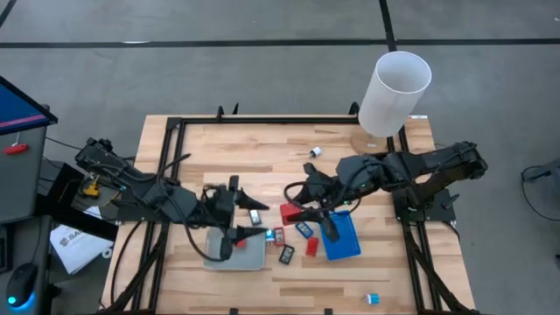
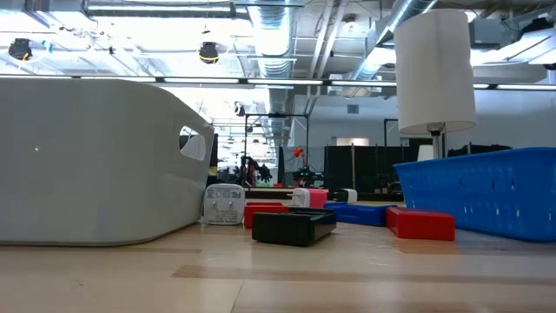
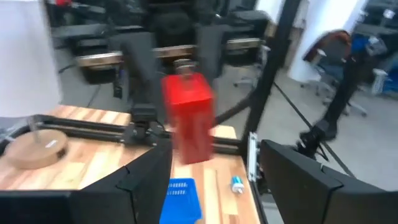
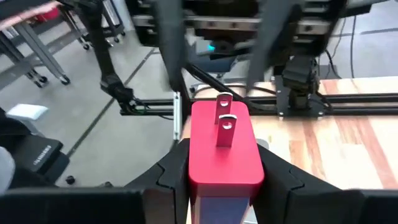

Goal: Pick & Place Office items
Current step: Put the red charger adapter into the gray bin

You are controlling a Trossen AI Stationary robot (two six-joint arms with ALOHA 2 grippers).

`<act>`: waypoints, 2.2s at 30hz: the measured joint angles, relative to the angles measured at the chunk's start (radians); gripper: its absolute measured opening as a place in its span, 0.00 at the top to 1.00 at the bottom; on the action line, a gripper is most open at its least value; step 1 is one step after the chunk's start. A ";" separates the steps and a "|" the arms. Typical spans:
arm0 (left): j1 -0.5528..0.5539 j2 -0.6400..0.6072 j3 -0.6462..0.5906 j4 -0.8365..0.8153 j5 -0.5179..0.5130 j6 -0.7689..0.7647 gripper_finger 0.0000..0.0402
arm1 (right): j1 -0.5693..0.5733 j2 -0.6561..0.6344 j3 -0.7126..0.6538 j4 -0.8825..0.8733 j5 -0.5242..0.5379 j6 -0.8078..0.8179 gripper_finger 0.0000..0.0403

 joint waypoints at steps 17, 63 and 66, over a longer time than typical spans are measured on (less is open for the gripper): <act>0.018 0.017 0.000 0.008 -0.067 0.067 0.39 | -0.019 0.047 -0.002 0.040 0.011 -0.030 0.71; 0.076 0.044 0.000 0.077 -0.026 0.033 0.51 | -0.034 0.048 0.000 0.083 0.009 -0.041 0.71; 0.076 0.044 -0.001 0.096 -0.026 0.032 0.50 | -0.034 0.048 0.000 0.084 0.011 -0.041 0.71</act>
